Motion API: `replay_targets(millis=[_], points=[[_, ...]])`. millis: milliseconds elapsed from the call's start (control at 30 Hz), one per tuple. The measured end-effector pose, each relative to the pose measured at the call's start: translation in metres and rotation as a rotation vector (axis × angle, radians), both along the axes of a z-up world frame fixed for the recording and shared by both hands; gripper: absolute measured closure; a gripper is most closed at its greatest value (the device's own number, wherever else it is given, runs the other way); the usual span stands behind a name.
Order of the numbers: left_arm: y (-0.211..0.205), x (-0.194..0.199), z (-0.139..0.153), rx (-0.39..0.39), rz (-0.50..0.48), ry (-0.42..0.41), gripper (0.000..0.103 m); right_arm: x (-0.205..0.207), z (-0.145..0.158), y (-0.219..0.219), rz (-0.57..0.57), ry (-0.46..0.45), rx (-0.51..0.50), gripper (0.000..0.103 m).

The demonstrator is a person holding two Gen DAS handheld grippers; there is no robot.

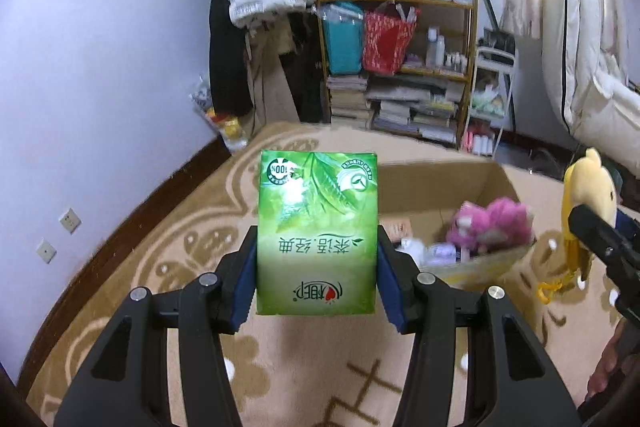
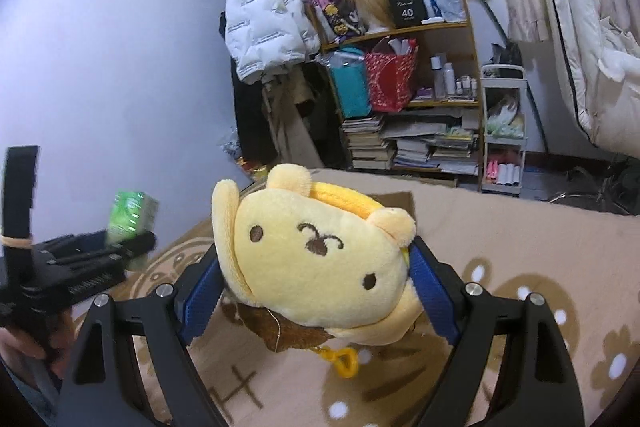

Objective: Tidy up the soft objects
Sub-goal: 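Lift the green pack with the left tool while the right tool lifts the yellow dog, then drop the green pack into the box with the left tool while the right tool drops the dog in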

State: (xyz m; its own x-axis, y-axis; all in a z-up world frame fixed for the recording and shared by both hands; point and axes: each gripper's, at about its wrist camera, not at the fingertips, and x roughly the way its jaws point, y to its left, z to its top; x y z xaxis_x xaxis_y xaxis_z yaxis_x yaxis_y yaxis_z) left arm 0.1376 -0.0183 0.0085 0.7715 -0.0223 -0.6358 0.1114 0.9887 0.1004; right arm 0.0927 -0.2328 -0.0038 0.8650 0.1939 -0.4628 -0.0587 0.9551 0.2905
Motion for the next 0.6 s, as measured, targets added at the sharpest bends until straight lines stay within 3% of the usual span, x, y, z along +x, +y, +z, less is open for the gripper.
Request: replay_targets(millis=[233,367,600], points=[[-0.011,0.026,0.019,0.039,-0.023,-0.070,0.052,0.026,0.015,-0.008,-0.005,-0.023,-0.038,0.012],[-0.023,0.051,0.011,0.073,-0.049,-0.070,0.052,0.046,0.024,-0.009,0.004,-0.016,-0.042,0.012],[-0.036,0.081,-0.008,0.056,-0.066,-0.065,0.052,0.081,0.031,-0.006,0.022,-0.018,-0.055,0.012]])
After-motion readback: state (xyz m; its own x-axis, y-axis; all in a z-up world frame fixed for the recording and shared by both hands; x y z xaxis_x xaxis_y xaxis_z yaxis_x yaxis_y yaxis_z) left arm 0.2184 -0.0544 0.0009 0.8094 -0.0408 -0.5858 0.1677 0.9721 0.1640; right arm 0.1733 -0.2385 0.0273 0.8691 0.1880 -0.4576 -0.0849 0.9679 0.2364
